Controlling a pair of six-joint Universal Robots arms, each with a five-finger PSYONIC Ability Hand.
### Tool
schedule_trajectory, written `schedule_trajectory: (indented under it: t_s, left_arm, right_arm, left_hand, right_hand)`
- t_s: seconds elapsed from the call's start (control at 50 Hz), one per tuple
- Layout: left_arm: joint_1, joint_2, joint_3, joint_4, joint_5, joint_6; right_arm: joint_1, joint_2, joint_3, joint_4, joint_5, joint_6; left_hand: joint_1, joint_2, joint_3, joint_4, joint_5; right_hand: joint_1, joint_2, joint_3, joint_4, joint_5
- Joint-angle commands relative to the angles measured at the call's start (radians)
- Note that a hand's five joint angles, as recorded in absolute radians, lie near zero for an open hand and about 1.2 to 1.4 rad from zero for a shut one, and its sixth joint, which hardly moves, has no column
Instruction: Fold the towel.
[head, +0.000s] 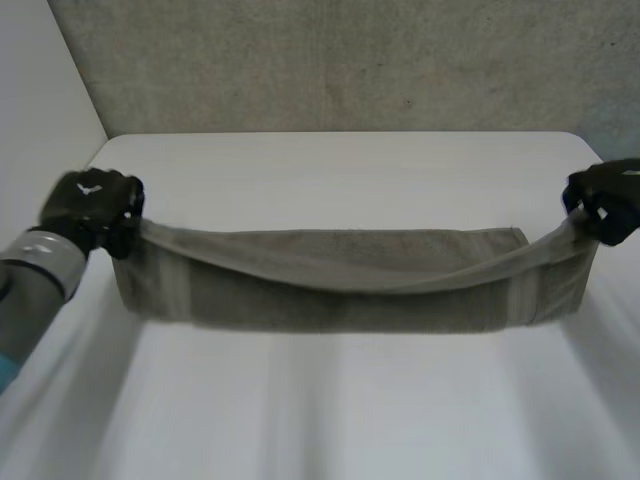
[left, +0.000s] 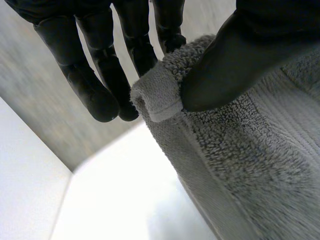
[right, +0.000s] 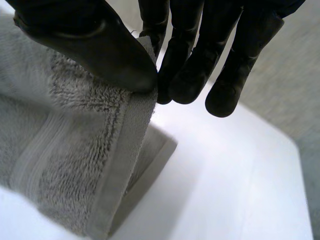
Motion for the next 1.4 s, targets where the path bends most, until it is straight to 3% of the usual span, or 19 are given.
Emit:
schedule_trajectory:
  t_s: [0.02,0.24,0.34,0.44,0.7,0.72,0.74,0.76,0.78,0.8,0.82,1.0,1.22,1.26,1.4]
  left_arm:
    - [-0.055,-0.23,0.193,-0.073,-0.086,0.068]
    - [-0.081,-0.404,0.373,-0.075,-0.095,0.069]
    - [-0.1,-0.523,0.517,-0.081,-0.148,0.068]
    - [-0.101,-0.599,0.612,-0.101,-0.193,0.065]
    - [-0.126,-0.706,0.744,-0.152,-0.204,0.062]
    - [-0.129,-0.711,0.746,-0.152,-0.202,0.065]
    - [-0.129,-0.711,0.746,-0.152,-0.202,0.065]
    - [-0.137,-0.714,0.746,-0.152,-0.207,0.068]
    - [-0.137,-0.714,0.746,-0.152,-0.207,0.068]
    - [-0.144,-0.717,0.749,-0.152,-0.21,0.069]
    - [-0.152,-0.717,0.752,-0.152,-0.216,0.071]
    - [-0.16,-0.677,0.749,-0.167,-0.257,0.057]
    - [-0.158,-0.456,0.53,-0.161,-0.211,0.008]
    - [-0.158,-0.389,0.421,-0.138,-0.163,-0.001]
    - [-0.155,-0.237,0.179,-0.005,-0.113,-0.01]
  right_arm:
    - [0.101,0.199,-0.14,0.007,0.164,-0.07]
    - [0.111,0.32,-0.189,-0.182,0.182,0.009]
    - [0.121,0.377,-0.215,-0.289,0.231,0.045]
    - [0.13,0.415,-0.238,-0.34,0.257,0.046]
    - [0.145,0.5,-0.289,-0.392,0.26,0.043]
    - [0.148,0.509,-0.293,-0.393,0.268,0.043]
    - [0.148,0.509,-0.293,-0.393,0.268,0.043]
    - [0.15,0.518,-0.298,-0.393,0.277,0.04]
    - [0.15,0.518,-0.298,-0.393,0.277,0.04]
    - [0.153,0.524,-0.3,-0.393,0.286,0.04]
    - [0.156,0.526,-0.301,-0.393,0.3,0.042]
    - [0.161,0.478,-0.281,-0.394,0.323,0.048]
    - [0.147,0.225,-0.091,-0.402,0.3,0.046]
    - [0.145,0.163,-0.01,-0.383,0.268,0.048]
    - [0.138,0.106,0.153,-0.276,0.158,0.052]
  left_hand:
    - [-0.058,-0.097,-0.153,-0.132,-0.275]
    - [-0.058,-0.097,-0.153,-0.132,-0.275]
    - [-0.058,-0.097,-0.153,-0.132,-0.275]
    - [-0.058,-0.097,-0.153,-0.132,-0.275]
    - [-0.084,-0.122,-0.179,-0.158,-0.301]
    - [-0.499,-0.538,-0.595,-0.573,-0.717]
    - [-0.504,-0.543,-0.599,-0.578,-0.721]
    - [-0.896,-0.935,-0.991,-0.97,-1.114]
    - [-0.9,-0.939,-0.995,-0.974,-1.118]
    - [-1.135,-1.174,-1.231,-1.209,-1.353]
    - [-1.28,-1.318,-1.375,-1.354,-1.497]
    - [-1.267,-1.306,-1.362,-1.341,-1.485]
    - [-1.229,-1.268,-1.324,-1.303,-1.446]
    - [-1.229,-1.268,-1.324,-1.303,-1.446]
    - [-1.229,-1.268,-1.324,-1.303,-1.446]
  right_hand:
    - [0.059,0.092,0.047,0.047,0.05]
    - [0.059,0.092,0.047,0.047,0.05]
    - [0.059,0.092,0.047,0.047,0.05]
    - [0.059,0.092,0.047,0.047,0.05]
    - [-0.001,0.032,-0.013,-0.013,-0.01]
    - [-0.423,-0.39,-0.435,-0.435,-0.432]
    - [-0.427,-0.395,-0.439,-0.439,-0.436]
    - [-0.779,-0.746,-0.791,-0.791,-0.788]
    - [-0.782,-0.75,-0.794,-0.794,-0.791]
    - [-0.971,-0.939,-0.983,-0.983,-0.98]
    - [-1.072,-1.04,-1.084,-1.084,-1.081]
    - [-1.163,-1.13,-1.174,-1.175,-1.172]
    - [-1.163,-1.13,-1.174,-1.175,-1.172]
    - [-1.071,-1.038,-1.083,-1.083,-1.08]
    - [-0.97,-0.938,-0.982,-0.982,-0.979]
